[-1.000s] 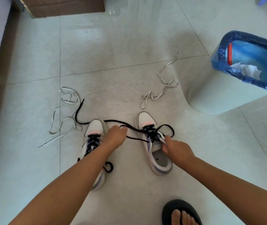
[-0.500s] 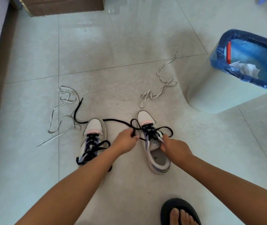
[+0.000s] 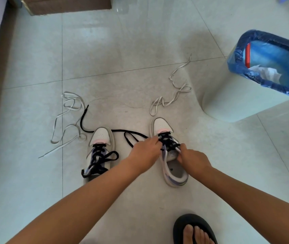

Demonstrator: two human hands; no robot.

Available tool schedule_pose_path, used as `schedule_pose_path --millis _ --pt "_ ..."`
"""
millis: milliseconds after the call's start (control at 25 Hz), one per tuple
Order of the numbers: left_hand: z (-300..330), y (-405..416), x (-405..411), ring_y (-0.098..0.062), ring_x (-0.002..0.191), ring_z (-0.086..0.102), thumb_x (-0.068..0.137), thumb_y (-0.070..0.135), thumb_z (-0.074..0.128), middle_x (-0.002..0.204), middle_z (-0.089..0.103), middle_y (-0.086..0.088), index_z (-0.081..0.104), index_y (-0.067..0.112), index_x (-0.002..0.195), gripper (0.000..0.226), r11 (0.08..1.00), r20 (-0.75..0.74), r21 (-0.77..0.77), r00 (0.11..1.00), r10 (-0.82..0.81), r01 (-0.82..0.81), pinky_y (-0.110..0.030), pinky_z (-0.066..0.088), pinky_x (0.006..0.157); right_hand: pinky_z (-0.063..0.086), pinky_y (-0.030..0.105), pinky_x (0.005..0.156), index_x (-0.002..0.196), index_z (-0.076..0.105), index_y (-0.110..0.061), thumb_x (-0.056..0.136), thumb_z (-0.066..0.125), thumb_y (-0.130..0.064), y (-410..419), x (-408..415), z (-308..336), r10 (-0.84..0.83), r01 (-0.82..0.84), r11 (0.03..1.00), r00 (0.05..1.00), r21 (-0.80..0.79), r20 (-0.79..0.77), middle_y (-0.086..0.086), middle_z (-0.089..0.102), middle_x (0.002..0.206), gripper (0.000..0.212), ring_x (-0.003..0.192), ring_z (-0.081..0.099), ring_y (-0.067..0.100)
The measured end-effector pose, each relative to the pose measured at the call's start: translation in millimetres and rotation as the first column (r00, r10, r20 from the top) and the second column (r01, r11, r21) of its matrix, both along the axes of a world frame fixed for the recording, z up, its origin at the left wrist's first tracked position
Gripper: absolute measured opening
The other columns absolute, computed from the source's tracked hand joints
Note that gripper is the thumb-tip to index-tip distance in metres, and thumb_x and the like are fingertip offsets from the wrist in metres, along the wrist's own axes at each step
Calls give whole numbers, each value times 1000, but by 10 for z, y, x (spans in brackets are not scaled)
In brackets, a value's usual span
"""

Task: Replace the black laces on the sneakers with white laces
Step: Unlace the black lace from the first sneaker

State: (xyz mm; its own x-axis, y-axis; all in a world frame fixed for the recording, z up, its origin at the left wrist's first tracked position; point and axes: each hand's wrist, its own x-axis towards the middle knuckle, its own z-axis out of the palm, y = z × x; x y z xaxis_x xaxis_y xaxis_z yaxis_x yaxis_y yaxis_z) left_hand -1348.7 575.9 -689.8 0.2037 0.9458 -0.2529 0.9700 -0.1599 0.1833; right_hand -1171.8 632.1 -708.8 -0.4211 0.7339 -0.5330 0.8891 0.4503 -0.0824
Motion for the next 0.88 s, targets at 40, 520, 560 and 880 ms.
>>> schedule_pose_path --millis 40,520,560,880 --pt "-27 -1 57 -23 105 51 97 13 40 121 47 -5 49 11 121 25 999 -26 -9 999 -47 47 -30 35 66 31 30 53 115 38 -11 99 34 -28 -6 -2 5 5 -5 1000 1000 5 1 3 56 76 24 60 46 25" --pt "179 94 -865 -20 107 52 83 17 64 115 53 -4 57 14 113 31 894 -569 -267 808 156 -361 -27 36 77 24 29 45 96 29 -15 98 34 -25 11 -1 9 -22 22 999 1000 -41 2 -2 41 61 11 52 41 21" --pt "196 118 -905 -20 107 53 84 16 63 116 53 -4 56 13 114 30 883 -557 -269 810 183 -384 -27 38 78 24 29 45 98 31 -15 98 34 -26 11 -1 21 -32 32 999 999 -38 -1 -2 42 62 12 53 42 21" --pt "127 -42 290 -30 105 57 97 41 37 115 58 -12 48 10 116 39 865 140 -401 913 384 -303 -34 41 77 30 24 53 99 43 -23 93 46 -45 54 -80 180 -300 277 954 895 -113 -331 -8 47 84 24 72 49 14"
